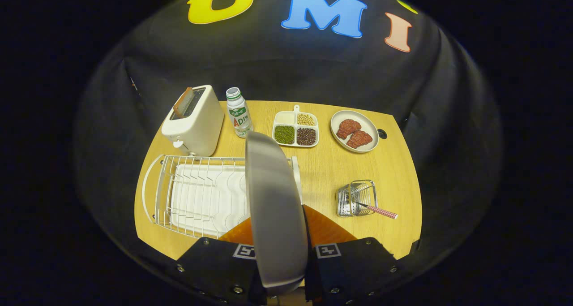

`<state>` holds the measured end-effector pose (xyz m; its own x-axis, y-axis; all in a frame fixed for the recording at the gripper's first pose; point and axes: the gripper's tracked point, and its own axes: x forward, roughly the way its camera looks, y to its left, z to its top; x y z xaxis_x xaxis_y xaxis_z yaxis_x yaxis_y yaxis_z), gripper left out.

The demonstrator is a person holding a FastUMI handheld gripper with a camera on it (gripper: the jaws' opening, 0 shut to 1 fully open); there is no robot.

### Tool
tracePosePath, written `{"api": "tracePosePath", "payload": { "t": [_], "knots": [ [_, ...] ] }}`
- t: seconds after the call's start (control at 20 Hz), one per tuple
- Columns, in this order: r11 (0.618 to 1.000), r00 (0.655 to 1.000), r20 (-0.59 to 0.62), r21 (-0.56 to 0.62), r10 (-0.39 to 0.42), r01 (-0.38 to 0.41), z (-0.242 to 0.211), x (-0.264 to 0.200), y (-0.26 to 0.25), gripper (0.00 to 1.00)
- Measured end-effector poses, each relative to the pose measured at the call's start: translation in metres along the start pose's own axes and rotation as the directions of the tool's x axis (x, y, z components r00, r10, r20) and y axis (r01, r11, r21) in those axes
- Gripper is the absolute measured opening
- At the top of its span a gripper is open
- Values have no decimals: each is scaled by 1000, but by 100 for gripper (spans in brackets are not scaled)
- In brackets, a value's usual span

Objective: Take the plate from the dish rack, then take the spoon from the basket and place it into the plate.

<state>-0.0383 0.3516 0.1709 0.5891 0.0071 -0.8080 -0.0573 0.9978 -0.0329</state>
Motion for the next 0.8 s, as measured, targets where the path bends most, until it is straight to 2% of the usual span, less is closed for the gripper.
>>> {"api": "tracePosePath", "payload": {
  "t": [0.25,0.5,0.65,0.8],
  "knots": [
    [999,1000,20,34,15,-16,-18,-31,-46,32],
    [993,998,15,102,63,-65,-40,-46,-82,32],
    [977,990,13,157,142,-142,-60,-48,-95,32],
    [964,982,6,188,190,-188,-85,-42,-114,32]
  ]
}}
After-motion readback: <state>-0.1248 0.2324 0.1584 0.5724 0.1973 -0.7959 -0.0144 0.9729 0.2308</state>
